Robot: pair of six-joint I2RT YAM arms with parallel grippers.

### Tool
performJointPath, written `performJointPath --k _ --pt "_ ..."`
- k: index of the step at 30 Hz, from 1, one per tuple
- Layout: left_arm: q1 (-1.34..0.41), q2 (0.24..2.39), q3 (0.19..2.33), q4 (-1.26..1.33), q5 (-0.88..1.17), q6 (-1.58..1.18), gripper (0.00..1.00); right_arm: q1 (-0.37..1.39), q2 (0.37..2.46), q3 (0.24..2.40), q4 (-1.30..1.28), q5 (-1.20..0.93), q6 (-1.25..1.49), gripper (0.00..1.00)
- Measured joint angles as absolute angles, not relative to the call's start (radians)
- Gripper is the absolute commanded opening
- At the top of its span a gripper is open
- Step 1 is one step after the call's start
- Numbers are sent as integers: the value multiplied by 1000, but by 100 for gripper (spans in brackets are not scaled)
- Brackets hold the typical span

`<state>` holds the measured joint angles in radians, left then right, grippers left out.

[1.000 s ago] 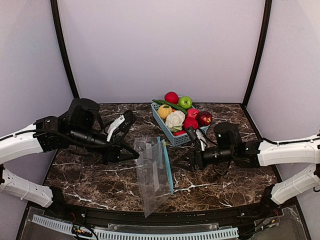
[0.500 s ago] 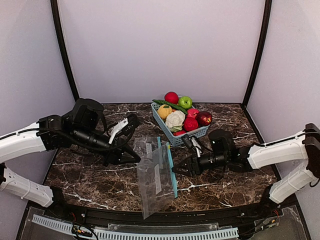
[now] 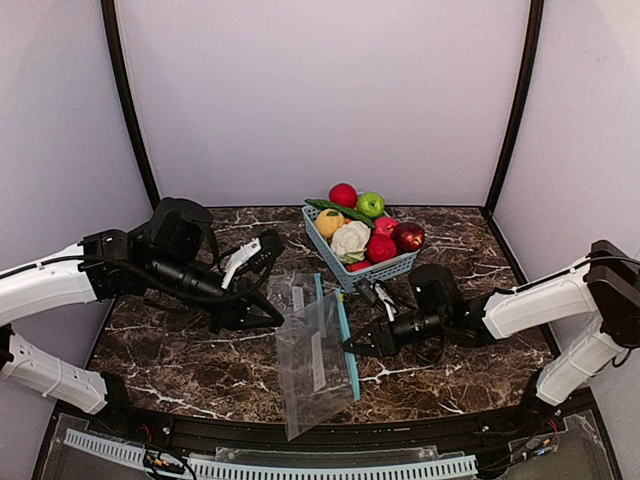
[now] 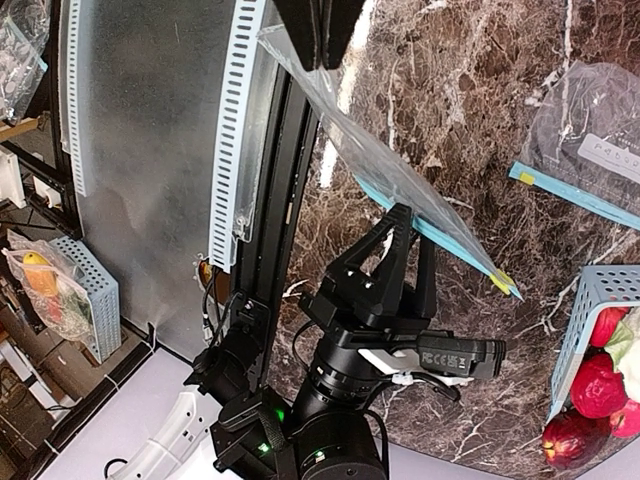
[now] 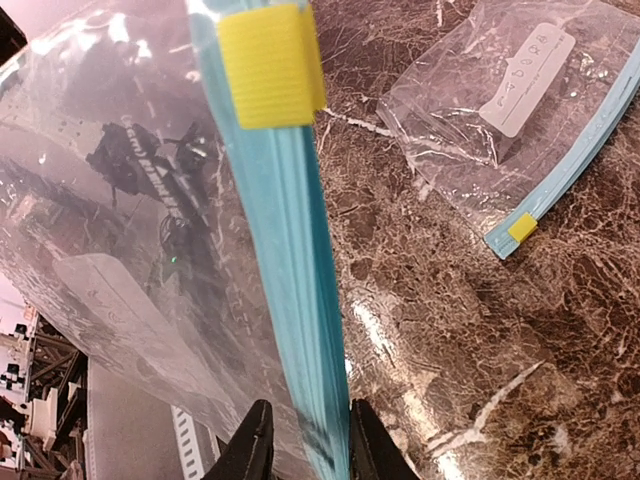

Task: Place the food in the zip-top bag and seal the zipper
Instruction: Pass from the left arm to the right

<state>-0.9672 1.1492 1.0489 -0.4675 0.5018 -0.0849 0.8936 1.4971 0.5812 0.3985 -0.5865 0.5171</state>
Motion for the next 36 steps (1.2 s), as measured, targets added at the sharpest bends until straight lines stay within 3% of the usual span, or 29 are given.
performJointPath --k 5,13,14,16,17,19,21,24,30,36 --pt "-967 1160 1051 -468 489 -85 1 894 1498 581 402 -590 516 0" --pt "-938 1172 1061 -474 369 -99 1 894 1427 581 356 -573 511 0" --pt "-930 1174 1061 -474 354 -106 3 894 1409 581 339 -564 510 0" --pt "-910 1181 1061 -474 318 -119 21 894 1377 593 277 -529 505 0" --pt "-900 1185 1061 -474 300 -121 38 894 1361 598 259 -517 501 0" --pt "-879 1198 1061 -474 242 -147 58 894 1333 628 179 -464 494 0" --pt "-865 1211 1062 -474 188 -160 68 894 1309 664 101 -410 487 0" --pt "-853 1229 1077 -476 81 -187 74 894 1269 724 -22 -313 475 0" --pt "-852 1225 1131 -437 -78 -237 75 894 1203 842 -231 -147 461 0" --pt "-868 1224 1090 -232 4 -378 75 894 1188 882 -277 -93 457 0"
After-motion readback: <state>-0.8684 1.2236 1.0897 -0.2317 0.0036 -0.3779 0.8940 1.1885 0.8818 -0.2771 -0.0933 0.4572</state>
